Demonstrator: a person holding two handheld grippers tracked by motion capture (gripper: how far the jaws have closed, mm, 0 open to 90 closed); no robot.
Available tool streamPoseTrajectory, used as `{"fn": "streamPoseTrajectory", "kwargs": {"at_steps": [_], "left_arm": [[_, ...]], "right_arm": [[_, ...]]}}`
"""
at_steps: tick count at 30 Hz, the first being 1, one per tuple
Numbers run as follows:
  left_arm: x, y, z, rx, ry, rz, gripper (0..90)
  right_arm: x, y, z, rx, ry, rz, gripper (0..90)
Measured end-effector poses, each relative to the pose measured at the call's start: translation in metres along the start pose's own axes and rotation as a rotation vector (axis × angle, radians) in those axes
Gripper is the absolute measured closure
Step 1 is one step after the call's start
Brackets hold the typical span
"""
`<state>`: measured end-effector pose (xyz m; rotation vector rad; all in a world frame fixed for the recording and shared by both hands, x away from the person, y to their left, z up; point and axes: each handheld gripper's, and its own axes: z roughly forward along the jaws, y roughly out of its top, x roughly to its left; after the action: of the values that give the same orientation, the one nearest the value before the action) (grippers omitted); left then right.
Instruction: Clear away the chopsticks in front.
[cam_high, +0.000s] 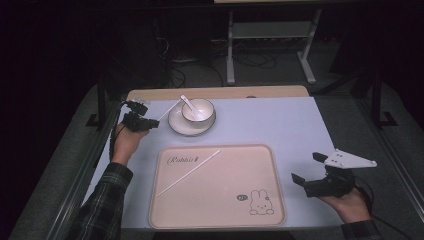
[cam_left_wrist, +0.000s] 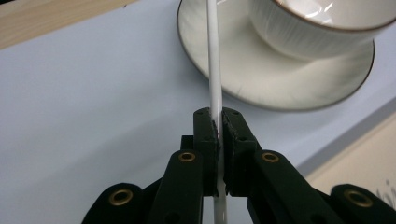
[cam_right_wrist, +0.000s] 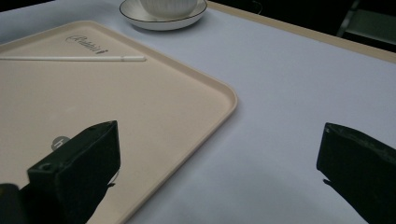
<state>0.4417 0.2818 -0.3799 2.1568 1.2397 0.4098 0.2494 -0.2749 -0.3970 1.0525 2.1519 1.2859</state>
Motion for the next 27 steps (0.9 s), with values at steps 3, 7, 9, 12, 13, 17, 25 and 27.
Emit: {"fn": "streamPoseTrajectory", "kwargs": {"at_steps": [3,7,9,12,13,17,25,27], "left_arm": [[0.000,-0.012,-0.010,-0.011,-0.015,-0.013,85.3],[-0.005,-0.025,-0.024,-0.005,-0.003,-0.013,85.2],[-0.008,-0.031,-0.031,-0.001,-0.004,-0.011,85.3],[-0.015,-0.040,-0.040,-0.007,-0.012,-0.004,85.3],[-0.018,-0.043,-0.044,-0.005,-0.014,0.000,85.3],[-0.030,-0.056,-0.056,-0.025,-0.037,0.003,85.2],[-0.069,-0.074,-0.072,-0.068,-0.069,0.047,85.3],[-0.078,-0.075,-0.074,-0.074,-0.081,0.061,85.3]], "right_arm": [[0.000,0.000,0.000,0.001,0.000,-0.002,0.0],[0.001,0.000,0.000,0.001,0.000,-0.004,0.0],[0.001,0.000,0.000,0.000,0.000,-0.003,0.0],[0.001,0.000,0.000,-0.002,0.000,-0.005,0.0],[0.001,0.001,0.000,-0.002,0.000,-0.003,0.0],[0.002,0.001,0.000,-0.002,0.000,-0.007,0.0],[0.002,0.001,0.001,0.000,0.003,-0.007,0.0],[0.003,0.001,0.001,0.003,0.005,-0.009,0.0]]}}
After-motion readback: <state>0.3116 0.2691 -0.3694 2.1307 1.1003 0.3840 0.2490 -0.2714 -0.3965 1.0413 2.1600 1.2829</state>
